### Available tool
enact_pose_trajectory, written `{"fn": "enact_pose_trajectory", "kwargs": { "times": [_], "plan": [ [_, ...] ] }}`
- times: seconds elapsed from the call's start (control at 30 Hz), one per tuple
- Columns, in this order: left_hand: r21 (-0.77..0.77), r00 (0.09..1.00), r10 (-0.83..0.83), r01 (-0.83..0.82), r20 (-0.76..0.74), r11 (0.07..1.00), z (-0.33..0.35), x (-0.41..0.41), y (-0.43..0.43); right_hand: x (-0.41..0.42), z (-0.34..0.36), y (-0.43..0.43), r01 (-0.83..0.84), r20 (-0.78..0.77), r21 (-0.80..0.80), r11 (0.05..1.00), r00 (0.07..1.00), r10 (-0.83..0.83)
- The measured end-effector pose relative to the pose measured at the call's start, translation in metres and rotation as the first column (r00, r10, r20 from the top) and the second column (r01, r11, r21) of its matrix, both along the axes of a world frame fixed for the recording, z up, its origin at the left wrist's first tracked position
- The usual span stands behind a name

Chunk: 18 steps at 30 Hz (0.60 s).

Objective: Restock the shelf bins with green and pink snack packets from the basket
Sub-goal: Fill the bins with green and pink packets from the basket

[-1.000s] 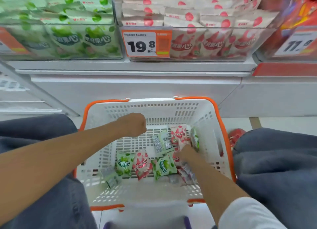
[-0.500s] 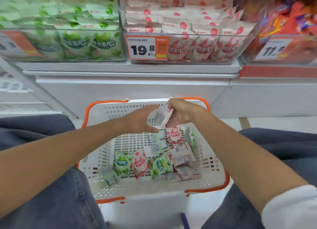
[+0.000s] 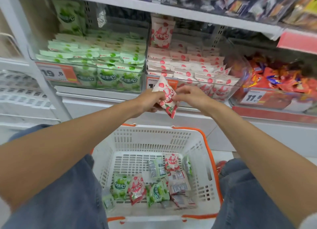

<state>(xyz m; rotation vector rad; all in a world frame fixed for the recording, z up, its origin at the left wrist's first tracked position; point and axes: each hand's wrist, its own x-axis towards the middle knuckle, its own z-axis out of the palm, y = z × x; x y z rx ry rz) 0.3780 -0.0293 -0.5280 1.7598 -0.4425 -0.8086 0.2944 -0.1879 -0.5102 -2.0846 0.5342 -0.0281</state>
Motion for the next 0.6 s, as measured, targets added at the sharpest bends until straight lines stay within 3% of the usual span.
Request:
{"fn": "enact_pose_trajectory", "kwargs": {
  "times": [0.23,0.33,0.5,0.6],
  "plan": [
    [0.009,0.997,-0.074,0.074,0.026,0.997,0.023,0.021,0.013,0.001,0.01,0.005,-0.079,0.085,0.142,0.987,0.994,0.067],
    [-0.087,0.985,0.025,-0.01,0.17,0.996,0.022,0.027,0.01,0.006,0.018,0.01,-0.045,0.135,0.203,0.978,0.991,0.018],
    [-0.189,0.854,0.252,-0.184,0.455,0.965,0.027,0.041,-0.002,0.022,0.028,0.005,0.04,0.184,0.321,0.946,0.977,-0.104],
    [-0.182,0.709,0.304,-0.246,0.637,0.952,0.042,0.06,-0.01,0.043,0.037,-0.009,0.171,0.237,0.293,0.941,0.94,-0.245]
  ]
}}
